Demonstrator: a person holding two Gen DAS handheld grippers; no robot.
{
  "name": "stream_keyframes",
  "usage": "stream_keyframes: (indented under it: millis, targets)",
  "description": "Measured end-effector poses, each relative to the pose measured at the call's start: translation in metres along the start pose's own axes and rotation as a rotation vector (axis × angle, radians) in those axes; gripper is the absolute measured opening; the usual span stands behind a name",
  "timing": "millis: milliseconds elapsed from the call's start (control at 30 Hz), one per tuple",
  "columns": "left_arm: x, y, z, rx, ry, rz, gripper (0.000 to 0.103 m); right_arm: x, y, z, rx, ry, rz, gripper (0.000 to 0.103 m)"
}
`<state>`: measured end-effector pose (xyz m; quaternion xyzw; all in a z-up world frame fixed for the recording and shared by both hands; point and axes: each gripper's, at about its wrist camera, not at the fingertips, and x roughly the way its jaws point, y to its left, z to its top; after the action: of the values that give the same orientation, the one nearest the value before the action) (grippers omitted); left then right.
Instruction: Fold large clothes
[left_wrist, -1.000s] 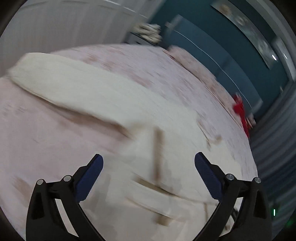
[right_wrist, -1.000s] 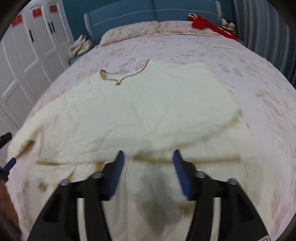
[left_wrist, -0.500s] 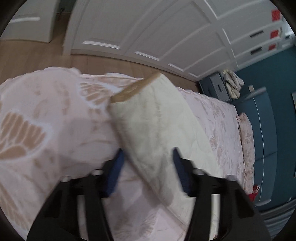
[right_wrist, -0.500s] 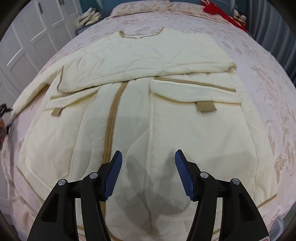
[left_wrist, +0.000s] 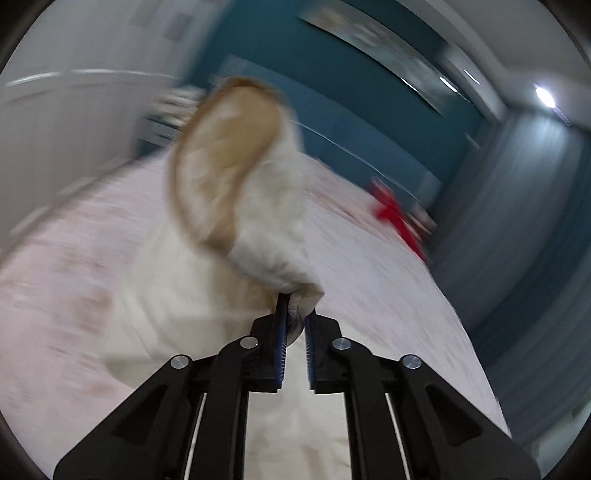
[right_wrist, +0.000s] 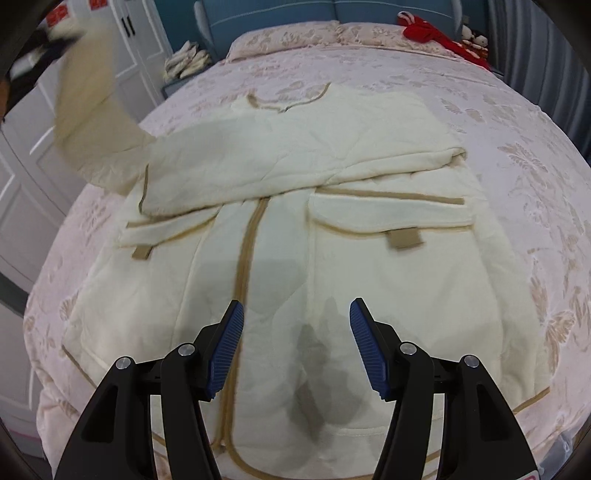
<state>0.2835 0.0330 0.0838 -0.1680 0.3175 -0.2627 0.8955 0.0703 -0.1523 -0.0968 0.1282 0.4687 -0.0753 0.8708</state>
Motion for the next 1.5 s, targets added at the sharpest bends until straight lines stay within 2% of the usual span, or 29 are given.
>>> stream_keyframes:
  millis: [33,100,133,233,333,433,500,633,733,833,900,967,1000,1033,1067,1100,1133,1167,1233,1267,1333,1433,1500]
  targets:
    - [0.013,-0.019,-0.016,0.018,0.032,-0.022,0.014,-0.003,-0.007,0.000,0.009,-0.010,-0.006,0.060]
    - [0.050,-0.056,-0.070,0.023,0.133,-0.056,0.054,-0.006,-0.023,0.001,0.038,-0.020,-0.020,0.062]
    - [0.071,-0.067,-0.103,-0.004,0.192,-0.034,0.091,-0.007,-0.033,0.001,0.059,-0.024,-0.022,0.062]
    - [0.092,-0.071,-0.166,-0.043,0.248,0.034,0.091,-0.011,-0.062,0.003,0.120,-0.038,-0.038,0.063]
    - [0.089,-0.046,-0.179,-0.133,0.262,0.050,0.091,-0.012,-0.084,0.011,0.153,-0.063,-0.045,0.066]
    - [0.083,0.009,-0.157,-0.264,0.217,0.066,0.092,-0.005,-0.097,0.034,0.175,-0.087,-0.018,0.066]
    - [0.078,0.061,-0.129,-0.388,0.178,0.103,0.092,-0.001,-0.104,0.055,0.212,-0.119,0.021,0.066]
    - [0.061,0.141,-0.121,-0.607,0.111,0.151,0.091,0.019,-0.119,0.102,0.292,-0.167,0.063,0.068]
    - [0.060,0.192,-0.115,-0.760,0.067,0.182,0.091,0.042,-0.126,0.128,0.348,-0.163,0.057,0.068]
    - [0.071,0.214,-0.116,-0.797,0.078,0.183,0.089,0.071,-0.128,0.143,0.384,-0.120,0.028,0.068]
    - [0.088,0.216,-0.114,-0.796,0.116,0.173,0.081,0.088,-0.127,0.147,0.395,-0.075,0.023,0.068]
    - [0.093,0.214,-0.120,-0.799,0.151,0.143,0.067,0.102,-0.119,0.152,0.376,-0.034,0.052,0.066]
    - [0.097,0.211,-0.118,-0.800,0.164,0.141,0.062,0.105,-0.115,0.155,0.359,-0.028,0.064,0.044]
    - [0.102,0.210,-0.117,-0.801,0.177,0.135,0.053,0.106,-0.110,0.160,0.328,-0.021,0.074,0.029]
    - [0.103,0.213,-0.117,-0.801,0.184,0.143,0.039,0.103,-0.105,0.167,0.294,-0.023,0.071,0.006]
    - [0.104,0.212,-0.114,-0.799,0.181,0.146,0.032,0.091,-0.102,0.176,0.279,-0.066,0.099,0.006]
    - [0.102,0.210,-0.108,-0.787,0.168,0.152,0.018,0.076,-0.100,0.181,0.271,-0.121,0.121,0.005]
    - [0.101,0.210,-0.103,-0.771,0.156,0.149,0.013,0.055,-0.097,0.189,0.250,-0.190,0.135,0.005]
    - [0.094,0.204,-0.095,-0.719,0.129,0.177,0.009,0.024,-0.092,0.197,0.204,-0.295,0.136,0.005]
    - [0.093,0.203,-0.093,-0.694,0.123,0.182,0.009,0.020,-0.090,0.197,0.171,-0.318,0.119,0.004]
    - [0.097,0.193,-0.099,-0.615,0.149,0.252,0.008,0.045,-0.093,0.194,0.135,-0.240,0.055,0.004]
    - [0.111,0.195,-0.120,-0.566,0.207,0.326,0.007,0.109,-0.105,0.166,0.157,-0.033,-0.017,0.004]
    - [0.113,0.199,-0.132,-0.564,0.219,0.334,0.008,0.128,-0.108,0.150,0.156,0.009,-0.030,0.005]
